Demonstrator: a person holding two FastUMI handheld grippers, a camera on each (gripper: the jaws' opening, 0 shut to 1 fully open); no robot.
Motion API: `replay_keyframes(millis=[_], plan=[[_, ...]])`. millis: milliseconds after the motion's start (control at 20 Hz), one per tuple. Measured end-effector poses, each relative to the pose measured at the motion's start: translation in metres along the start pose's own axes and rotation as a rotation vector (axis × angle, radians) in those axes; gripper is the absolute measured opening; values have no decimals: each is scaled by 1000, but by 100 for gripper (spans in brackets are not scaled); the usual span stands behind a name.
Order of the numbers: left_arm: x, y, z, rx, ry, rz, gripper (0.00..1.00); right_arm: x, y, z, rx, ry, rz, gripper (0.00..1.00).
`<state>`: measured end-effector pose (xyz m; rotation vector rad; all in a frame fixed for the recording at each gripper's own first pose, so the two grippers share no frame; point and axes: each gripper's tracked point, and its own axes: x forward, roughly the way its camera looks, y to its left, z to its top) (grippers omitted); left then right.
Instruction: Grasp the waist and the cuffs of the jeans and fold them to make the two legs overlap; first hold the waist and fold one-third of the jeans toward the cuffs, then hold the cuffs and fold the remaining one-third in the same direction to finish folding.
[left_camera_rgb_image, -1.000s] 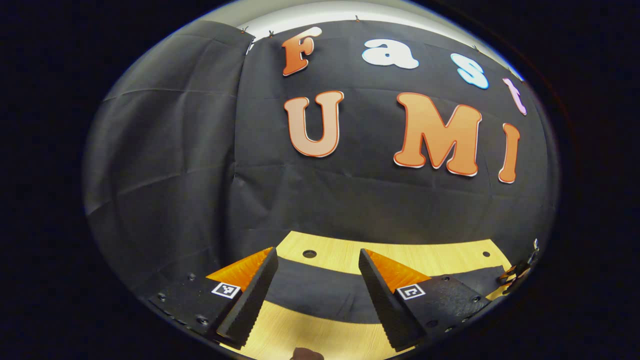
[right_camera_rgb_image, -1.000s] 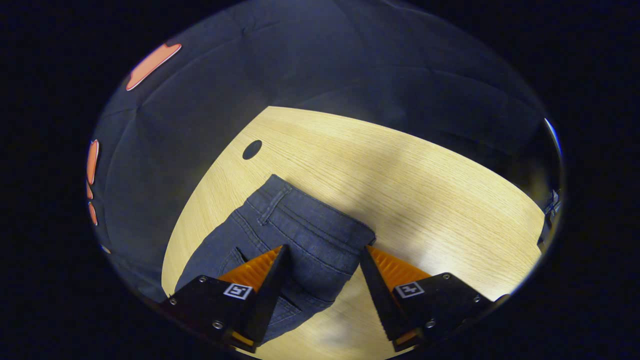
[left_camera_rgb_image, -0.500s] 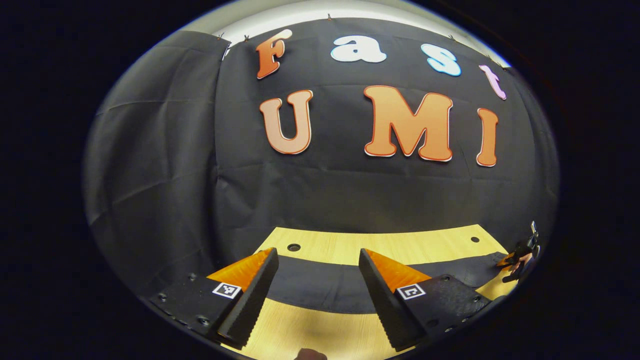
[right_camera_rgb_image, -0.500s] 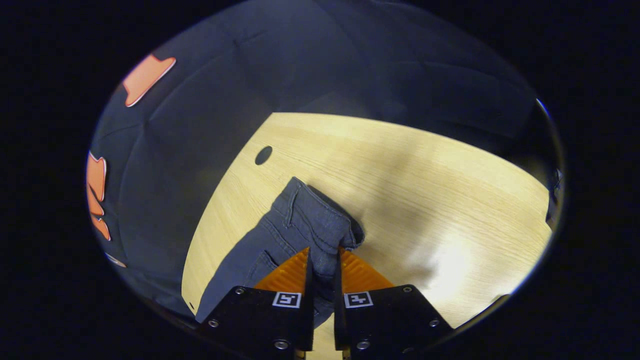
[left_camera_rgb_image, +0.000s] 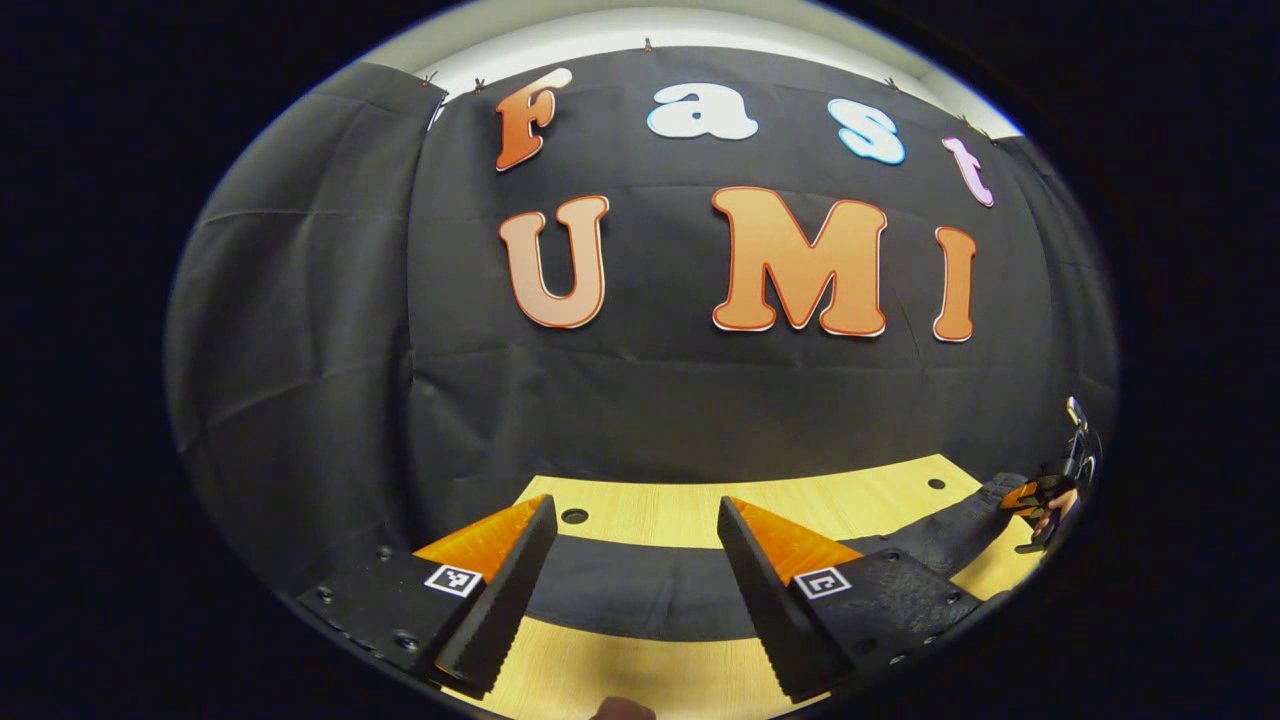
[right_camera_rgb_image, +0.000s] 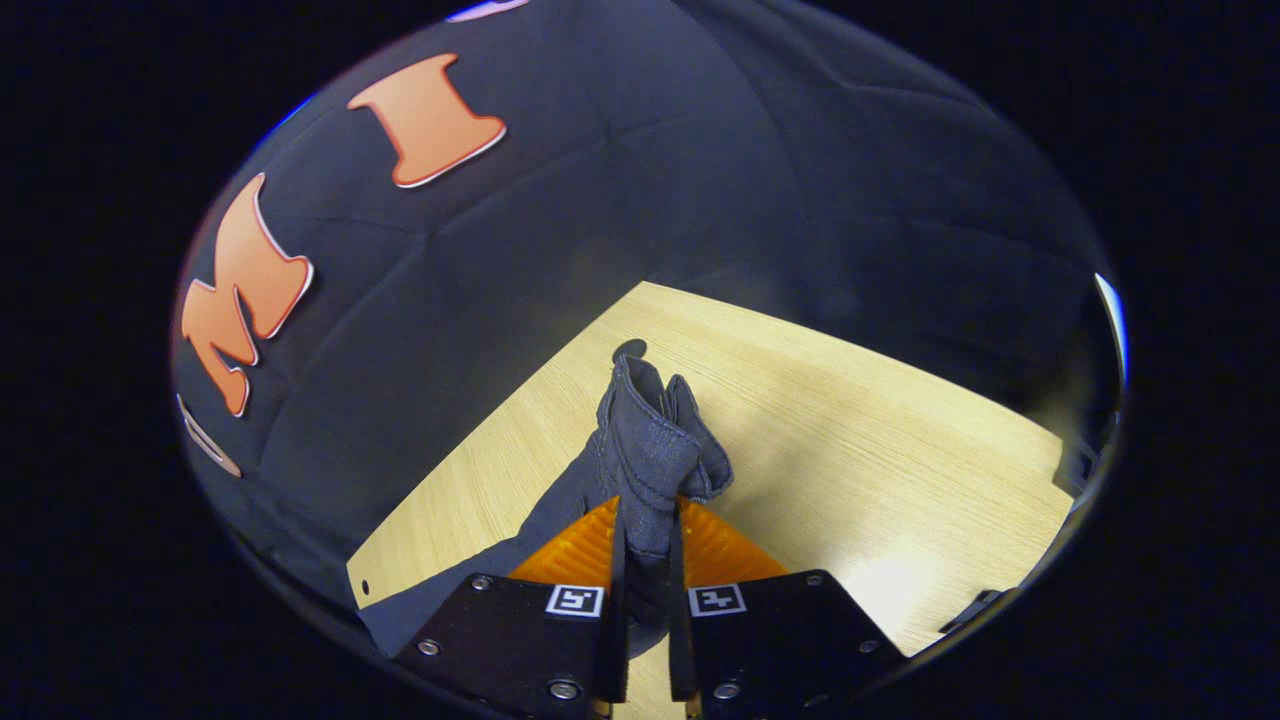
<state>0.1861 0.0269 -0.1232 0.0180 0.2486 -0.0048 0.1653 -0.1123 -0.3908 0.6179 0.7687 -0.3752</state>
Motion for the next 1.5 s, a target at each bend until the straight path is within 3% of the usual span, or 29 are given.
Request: replay_keyframes(millis=[450,900,1200,1500], plan=[[-4,18,-4,9,-23,-1,97,-46,101,-10,-301,-116,57,17],[-8,56,-13,-17,-12,33,97,-54,181,-60,-509,-127,114,17],[-11,85,-25,-24,10,77,97,-34,215,-125,-637,-67,137,17],[-16,117,-33,-38,27,126,97,-25,226,-161,-691,-17,131,17]])
